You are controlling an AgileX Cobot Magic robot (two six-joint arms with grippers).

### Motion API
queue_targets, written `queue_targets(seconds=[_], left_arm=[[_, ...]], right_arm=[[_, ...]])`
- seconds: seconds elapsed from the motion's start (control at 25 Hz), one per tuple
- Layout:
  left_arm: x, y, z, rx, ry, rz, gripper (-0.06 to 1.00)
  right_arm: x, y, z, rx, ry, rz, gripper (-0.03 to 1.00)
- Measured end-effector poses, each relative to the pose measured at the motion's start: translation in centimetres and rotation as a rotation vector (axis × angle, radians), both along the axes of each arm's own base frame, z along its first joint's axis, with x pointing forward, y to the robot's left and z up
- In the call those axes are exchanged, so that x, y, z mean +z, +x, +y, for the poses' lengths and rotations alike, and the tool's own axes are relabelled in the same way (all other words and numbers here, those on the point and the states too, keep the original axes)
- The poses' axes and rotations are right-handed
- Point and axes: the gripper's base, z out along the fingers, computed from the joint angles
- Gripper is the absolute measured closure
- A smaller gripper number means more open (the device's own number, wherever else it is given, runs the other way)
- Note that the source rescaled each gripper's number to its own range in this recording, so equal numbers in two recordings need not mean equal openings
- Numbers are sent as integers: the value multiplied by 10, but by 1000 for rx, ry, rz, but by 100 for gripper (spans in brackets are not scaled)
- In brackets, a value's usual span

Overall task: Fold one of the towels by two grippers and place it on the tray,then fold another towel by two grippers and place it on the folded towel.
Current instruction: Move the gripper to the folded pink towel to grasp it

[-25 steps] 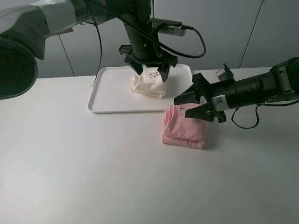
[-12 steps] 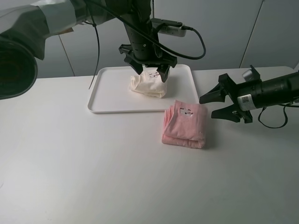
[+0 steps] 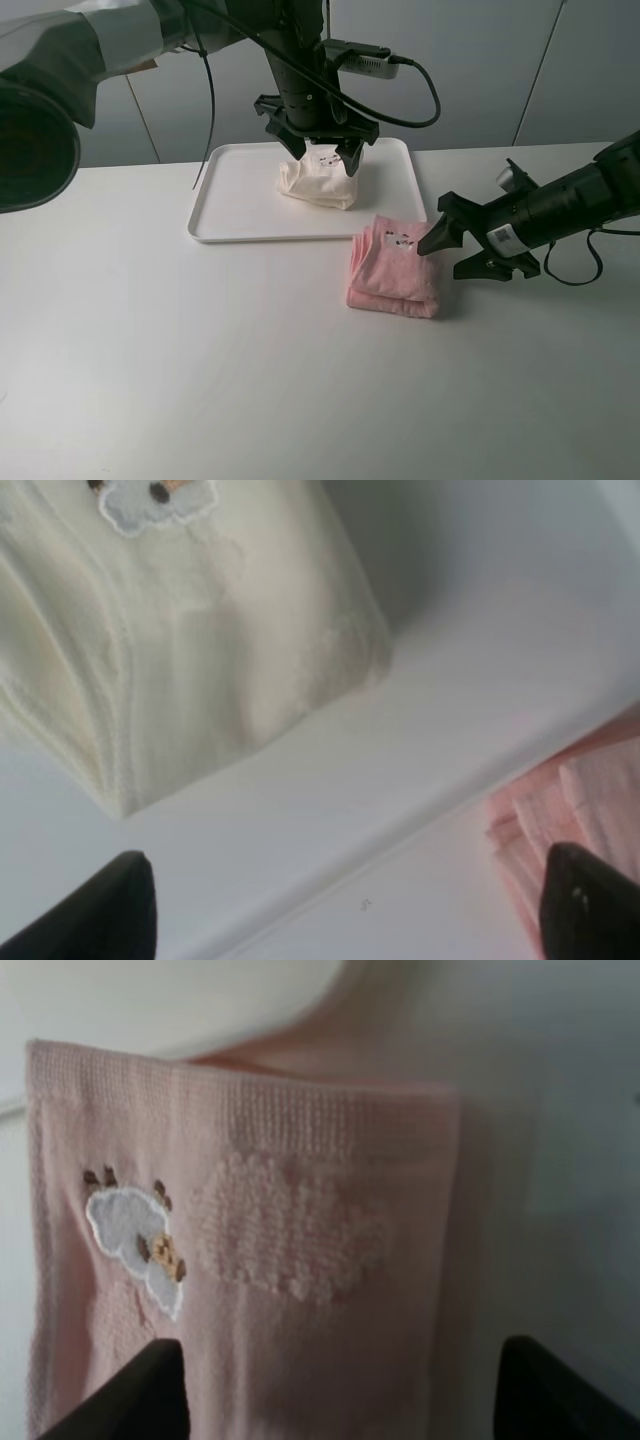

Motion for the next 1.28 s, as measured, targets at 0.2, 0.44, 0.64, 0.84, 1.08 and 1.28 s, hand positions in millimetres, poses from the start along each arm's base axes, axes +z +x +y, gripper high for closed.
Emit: queue_targets(seconds=[0.2,0.44,0.64,0.84,1.08,1.28], left_arm=[[0,0,0,-4,0,0,-5],[0,0,0,-4,0,0,-5],[0,0,0,-6,-1,1,-5],[0,0,0,-9,0,0,-5],[0,0,0,-15,1,-1,-5],[0,0,-1,-22,0,1,-5]], right_arm=[[0,-2,11,25,-8,0,28],[-3,-2,19,19,-58,-14,28],[-5,-2,22,19,-81,-18,28],[-15,-4,27,21,-69,24,37],[-20,-4,28,19,-73,35,71],[-20,-4,28,33,-77,26,86]])
